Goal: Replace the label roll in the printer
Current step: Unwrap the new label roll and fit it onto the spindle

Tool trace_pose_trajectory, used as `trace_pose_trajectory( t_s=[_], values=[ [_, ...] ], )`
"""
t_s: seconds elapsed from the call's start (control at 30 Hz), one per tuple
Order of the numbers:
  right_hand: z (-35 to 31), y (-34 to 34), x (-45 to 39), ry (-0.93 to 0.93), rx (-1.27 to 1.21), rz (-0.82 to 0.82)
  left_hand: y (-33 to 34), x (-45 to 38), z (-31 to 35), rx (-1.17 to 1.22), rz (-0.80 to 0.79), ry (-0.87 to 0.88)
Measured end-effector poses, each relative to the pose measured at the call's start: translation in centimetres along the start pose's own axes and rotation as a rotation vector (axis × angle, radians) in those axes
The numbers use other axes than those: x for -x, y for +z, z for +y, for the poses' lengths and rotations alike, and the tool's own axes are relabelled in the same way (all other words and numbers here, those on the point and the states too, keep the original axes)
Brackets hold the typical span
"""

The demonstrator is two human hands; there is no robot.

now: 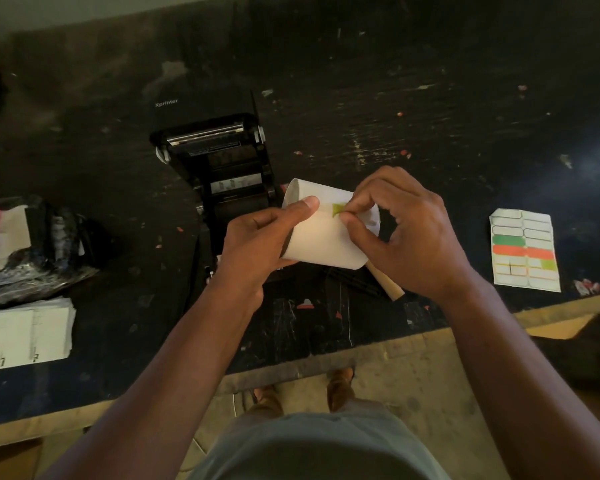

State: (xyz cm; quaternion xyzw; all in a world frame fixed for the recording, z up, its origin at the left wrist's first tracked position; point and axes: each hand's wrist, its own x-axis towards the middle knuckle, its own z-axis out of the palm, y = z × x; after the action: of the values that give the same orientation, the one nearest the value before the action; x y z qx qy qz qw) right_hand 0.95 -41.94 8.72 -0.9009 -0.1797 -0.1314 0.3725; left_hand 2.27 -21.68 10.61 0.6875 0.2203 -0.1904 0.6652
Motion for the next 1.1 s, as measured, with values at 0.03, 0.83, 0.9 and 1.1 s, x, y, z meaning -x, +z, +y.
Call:
trace_pose_trajectory(
  t_s=[0.03, 0.83, 0.9, 1.1],
  values=[
    [0.2, 0.1, 0.1, 0.026, -0.021, -0.009, 0.2, -0.1, -0.1, 0.002, 0.001, 0.004],
    [-1.3, 3.9, 1.3, 0.294, -0.260, 0.434, 2.5, 0.6, -1.0, 0.199, 0.017, 0.134],
    [-1.6, 4.1, 1.3, 0.308, -0.290, 0.461, 2.6, 0.7, -1.1, 0.227, 0.016, 0.122],
    [-1.8, 4.4, 1.3, 0.334, -0.356, 0.500, 2.8, 0.9, -1.3, 0.257, 0.019, 0.089]
  ],
)
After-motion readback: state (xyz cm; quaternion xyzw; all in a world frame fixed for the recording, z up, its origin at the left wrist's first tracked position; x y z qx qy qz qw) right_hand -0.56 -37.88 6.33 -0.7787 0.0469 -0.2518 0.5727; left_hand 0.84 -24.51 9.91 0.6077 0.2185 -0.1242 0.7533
